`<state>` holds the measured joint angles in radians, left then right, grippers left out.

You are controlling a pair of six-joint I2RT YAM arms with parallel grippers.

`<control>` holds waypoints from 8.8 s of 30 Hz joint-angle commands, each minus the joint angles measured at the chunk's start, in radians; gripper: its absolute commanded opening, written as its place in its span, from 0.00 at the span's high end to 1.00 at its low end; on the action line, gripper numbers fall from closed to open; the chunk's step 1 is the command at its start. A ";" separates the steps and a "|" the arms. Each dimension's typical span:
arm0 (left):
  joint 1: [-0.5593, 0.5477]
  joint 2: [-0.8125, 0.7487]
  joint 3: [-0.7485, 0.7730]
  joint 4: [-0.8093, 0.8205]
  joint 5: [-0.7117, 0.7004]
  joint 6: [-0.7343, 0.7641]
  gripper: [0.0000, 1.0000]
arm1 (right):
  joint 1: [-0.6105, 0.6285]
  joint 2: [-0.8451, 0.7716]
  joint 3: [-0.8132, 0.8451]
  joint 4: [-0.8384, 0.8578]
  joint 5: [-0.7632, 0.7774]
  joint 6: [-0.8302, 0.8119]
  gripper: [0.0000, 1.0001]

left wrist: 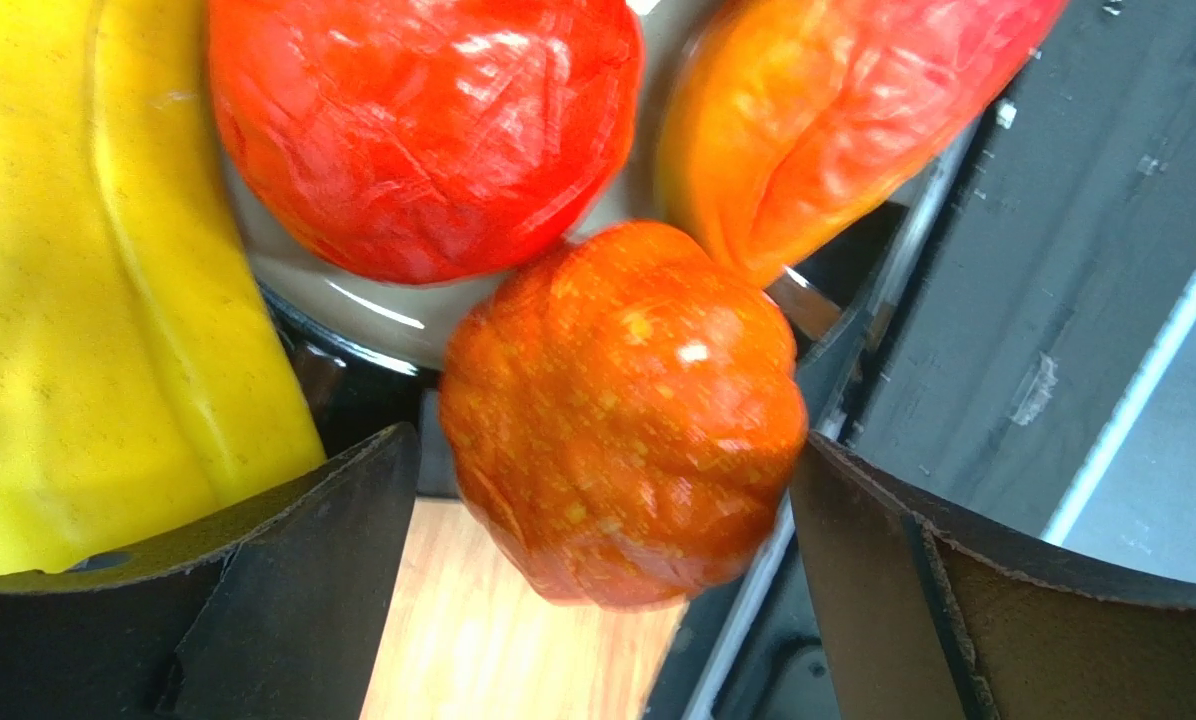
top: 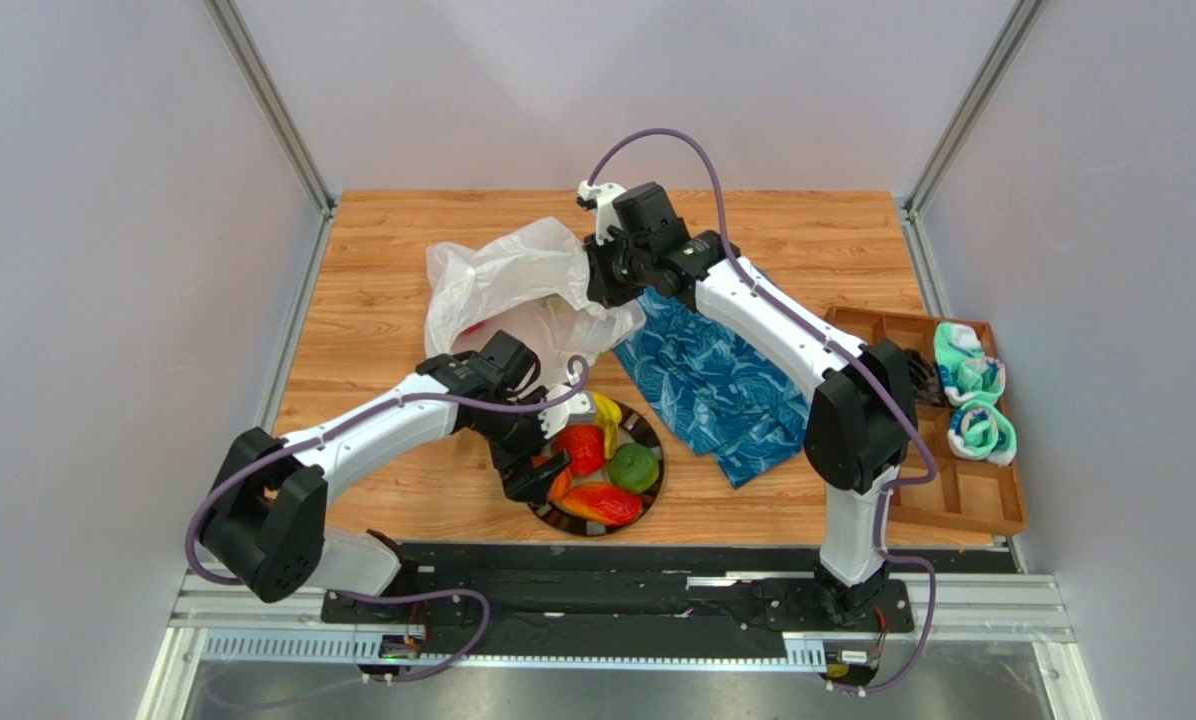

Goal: Take the fake fruits out of the plastic bag

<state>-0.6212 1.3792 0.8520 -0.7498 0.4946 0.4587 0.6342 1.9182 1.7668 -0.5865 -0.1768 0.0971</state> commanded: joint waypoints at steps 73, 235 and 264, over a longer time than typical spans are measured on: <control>0.511 -0.100 0.251 -0.055 -0.493 -0.163 0.04 | 0.068 -0.169 -0.026 -0.006 -0.085 0.006 1.00; 0.081 -0.012 0.381 -0.005 0.119 -0.179 0.01 | 0.035 0.008 0.062 -0.004 0.074 -0.326 1.00; 0.550 0.183 0.394 0.087 -0.260 -0.209 0.35 | 0.093 -0.090 0.055 0.039 0.115 -0.304 1.00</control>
<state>-0.1829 1.6569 1.2991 -0.6903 0.3347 0.2806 0.7162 1.8145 1.7317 -0.6041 -0.0864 -0.2146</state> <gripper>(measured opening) 0.644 0.006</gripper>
